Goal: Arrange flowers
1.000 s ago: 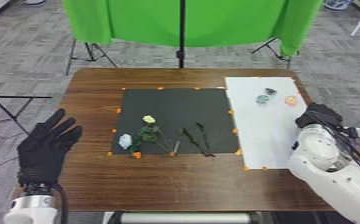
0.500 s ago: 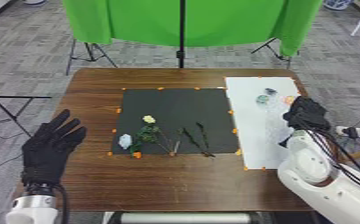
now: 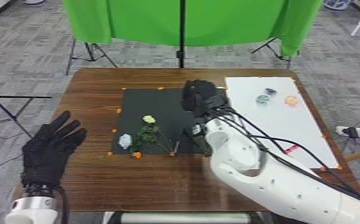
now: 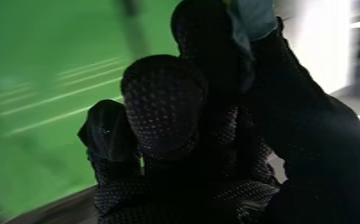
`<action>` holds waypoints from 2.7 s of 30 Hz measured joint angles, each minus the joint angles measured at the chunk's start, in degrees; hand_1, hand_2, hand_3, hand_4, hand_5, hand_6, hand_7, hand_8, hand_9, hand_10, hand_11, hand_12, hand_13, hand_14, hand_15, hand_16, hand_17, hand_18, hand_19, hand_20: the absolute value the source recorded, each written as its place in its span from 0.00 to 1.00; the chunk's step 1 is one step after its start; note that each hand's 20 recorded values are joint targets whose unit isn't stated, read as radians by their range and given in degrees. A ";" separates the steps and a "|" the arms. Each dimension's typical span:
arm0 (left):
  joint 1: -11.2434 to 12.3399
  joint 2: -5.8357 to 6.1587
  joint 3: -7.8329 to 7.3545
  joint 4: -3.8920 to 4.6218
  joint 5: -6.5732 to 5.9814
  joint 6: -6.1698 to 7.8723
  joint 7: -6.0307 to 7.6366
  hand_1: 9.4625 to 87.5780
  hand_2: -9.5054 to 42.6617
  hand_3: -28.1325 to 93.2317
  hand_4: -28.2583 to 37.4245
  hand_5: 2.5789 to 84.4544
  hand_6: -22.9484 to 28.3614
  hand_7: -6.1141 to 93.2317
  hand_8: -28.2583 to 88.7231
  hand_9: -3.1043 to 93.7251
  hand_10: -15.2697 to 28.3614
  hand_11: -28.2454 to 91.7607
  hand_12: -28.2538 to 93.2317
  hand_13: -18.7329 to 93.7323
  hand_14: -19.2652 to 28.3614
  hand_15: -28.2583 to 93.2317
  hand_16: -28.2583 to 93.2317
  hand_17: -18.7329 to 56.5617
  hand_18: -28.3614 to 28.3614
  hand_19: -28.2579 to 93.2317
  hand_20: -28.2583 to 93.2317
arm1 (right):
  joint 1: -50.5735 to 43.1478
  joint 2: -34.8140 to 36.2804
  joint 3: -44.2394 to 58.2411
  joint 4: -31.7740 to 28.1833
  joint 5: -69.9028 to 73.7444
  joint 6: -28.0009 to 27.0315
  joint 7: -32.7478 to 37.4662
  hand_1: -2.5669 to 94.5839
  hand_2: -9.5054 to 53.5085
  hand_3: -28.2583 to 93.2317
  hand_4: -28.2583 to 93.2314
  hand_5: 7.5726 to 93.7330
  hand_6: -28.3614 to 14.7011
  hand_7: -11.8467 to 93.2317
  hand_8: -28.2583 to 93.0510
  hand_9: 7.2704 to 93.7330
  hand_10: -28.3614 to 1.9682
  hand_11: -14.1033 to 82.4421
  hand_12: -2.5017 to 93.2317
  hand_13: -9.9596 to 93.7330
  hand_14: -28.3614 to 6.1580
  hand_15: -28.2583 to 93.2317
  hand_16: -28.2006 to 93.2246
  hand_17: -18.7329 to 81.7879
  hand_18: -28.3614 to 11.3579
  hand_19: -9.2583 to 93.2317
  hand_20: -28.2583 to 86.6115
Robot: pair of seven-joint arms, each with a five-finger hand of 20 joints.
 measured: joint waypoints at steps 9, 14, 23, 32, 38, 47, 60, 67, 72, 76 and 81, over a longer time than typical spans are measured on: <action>-3.06 0.00 0.26 0.36 0.67 -0.73 -1.68 0.15 0.31 0.89 0.00 0.46 0.65 0.19 0.17 0.39 0.81 0.45 0.33 0.40 1.00 0.70 0.16 0.19 1.00 0.65 0.56 | 1.62 -11.11 -3.50 6.04 -0.60 -6.60 -2.42 0.61 0.00 0.82 0.00 0.95 0.71 0.25 0.25 1.00 0.72 0.34 0.33 0.87 0.69 0.78 0.41 0.56 0.19 1.00 0.75; -4.13 0.00 0.33 0.60 0.96 -1.23 -2.59 0.15 0.31 0.89 0.00 0.46 0.65 0.19 0.17 0.39 0.81 0.45 0.33 0.40 0.99 0.70 0.16 0.19 1.00 0.65 0.56 | 0.64 -12.06 -3.73 6.12 -1.86 -8.66 -2.39 0.60 0.00 0.82 0.00 0.94 0.73 0.25 0.24 1.00 0.71 0.34 0.35 0.84 0.66 0.81 0.40 0.54 0.19 1.00 0.75; -4.69 -0.05 0.31 0.82 1.37 -1.71 -3.64 0.15 0.31 0.89 0.00 0.46 0.65 0.19 0.16 0.39 0.81 0.45 0.33 0.40 0.99 0.70 0.16 0.19 1.00 0.65 0.56 | 0.18 -11.85 -5.83 6.64 -3.76 -11.70 -1.37 0.55 0.00 0.82 0.00 0.88 0.75 0.25 0.23 0.96 0.70 0.36 0.37 0.79 0.61 0.87 0.38 0.50 0.18 1.00 0.77; -5.11 -0.09 0.31 0.96 1.72 -2.13 -4.37 0.16 0.31 0.89 0.01 0.46 0.65 0.19 0.16 0.39 0.81 0.45 0.33 0.40 0.99 0.71 0.16 0.19 1.00 0.65 0.56 | 0.36 -11.87 -6.31 6.65 -6.15 -14.35 -0.56 0.45 0.00 0.85 0.00 0.79 0.73 0.25 0.19 0.86 0.62 0.54 0.27 0.75 0.56 0.91 0.38 0.48 0.17 1.00 0.79; -5.04 -0.12 0.33 0.96 1.80 -2.22 -4.60 0.17 0.30 0.89 0.02 0.46 0.65 0.19 0.16 0.39 0.81 0.46 0.33 0.40 0.99 0.71 0.16 0.19 1.00 0.65 0.56 | 0.39 -11.86 -6.55 6.60 -7.49 -14.45 -0.11 0.42 0.00 0.88 0.00 0.76 0.74 0.25 0.13 0.82 0.58 0.59 0.23 0.73 0.54 0.92 0.38 0.48 0.16 1.00 0.79; -4.74 -0.10 0.39 0.96 1.79 -2.22 -4.60 0.17 0.30 0.90 0.02 0.47 0.66 0.19 0.17 0.39 0.81 0.46 0.33 0.40 0.99 0.71 0.16 0.19 1.00 0.65 0.56 | -0.05 -11.80 -6.30 5.96 -8.23 -15.82 0.44 0.41 0.00 0.86 0.00 0.72 0.72 0.25 0.13 0.78 0.53 0.60 0.22 0.70 0.51 0.93 0.37 0.46 0.19 1.00 0.79; -4.48 -0.48 0.34 0.92 1.91 -2.26 -5.10 0.17 0.30 0.89 0.02 0.47 0.66 0.19 0.17 0.40 0.81 0.46 0.33 0.40 0.99 0.71 0.16 0.19 1.00 0.65 0.56 | -0.08 -11.77 -5.93 5.92 -8.05 -15.16 1.22 0.39 0.00 0.86 0.00 0.70 0.71 0.25 0.13 0.76 0.53 0.60 0.21 0.69 0.48 0.93 0.36 0.46 0.19 1.00 0.79; -3.48 -0.51 0.34 0.83 1.84 -2.17 -4.53 0.17 0.31 0.89 0.02 0.47 0.66 0.19 0.17 0.40 0.81 0.46 0.33 0.40 0.99 0.71 0.16 0.19 1.00 0.65 0.56 | 2.67 -10.76 -7.57 4.82 -3.72 -9.15 4.14 0.37 0.00 0.87 0.00 0.67 0.69 0.25 0.13 0.70 0.43 0.49 0.18 0.64 0.44 0.89 0.33 0.43 0.19 1.00 0.75; -3.16 -0.63 0.39 0.83 1.78 -2.13 -4.05 0.16 0.31 0.89 0.01 0.47 0.65 0.19 0.17 0.40 0.81 0.45 0.33 0.40 0.99 0.70 0.16 0.18 1.00 0.64 0.55 | 6.19 -8.05 -8.15 2.42 3.81 -3.58 8.28 0.36 0.00 0.88 0.00 0.63 0.68 0.25 0.13 0.65 0.40 0.42 0.17 0.61 0.41 0.86 0.31 0.41 0.19 0.99 0.71; -3.16 -0.68 0.43 0.86 1.79 -2.15 -4.10 0.16 0.31 0.89 0.01 0.47 0.65 0.18 0.17 0.40 0.80 0.44 0.33 0.40 0.99 0.70 0.16 0.18 1.00 0.64 0.54 | 6.64 -4.10 -3.29 0.45 5.61 -3.01 9.58 0.35 0.00 0.89 0.00 0.61 0.67 0.25 0.13 0.62 0.38 0.40 0.17 0.59 0.41 0.85 0.30 0.40 0.19 0.98 0.70; -3.54 -0.58 1.19 0.88 1.80 -2.16 -3.86 0.16 0.31 0.89 0.01 0.47 0.65 0.18 0.17 0.40 0.81 0.45 0.33 0.40 0.99 0.70 0.16 0.18 1.00 0.64 0.54 | 5.88 3.79 4.24 -0.44 9.55 -1.95 12.29 0.35 0.00 0.90 0.00 0.58 0.69 0.26 0.12 0.56 0.34 0.37 0.16 0.55 0.39 0.84 0.29 0.37 0.20 0.97 0.70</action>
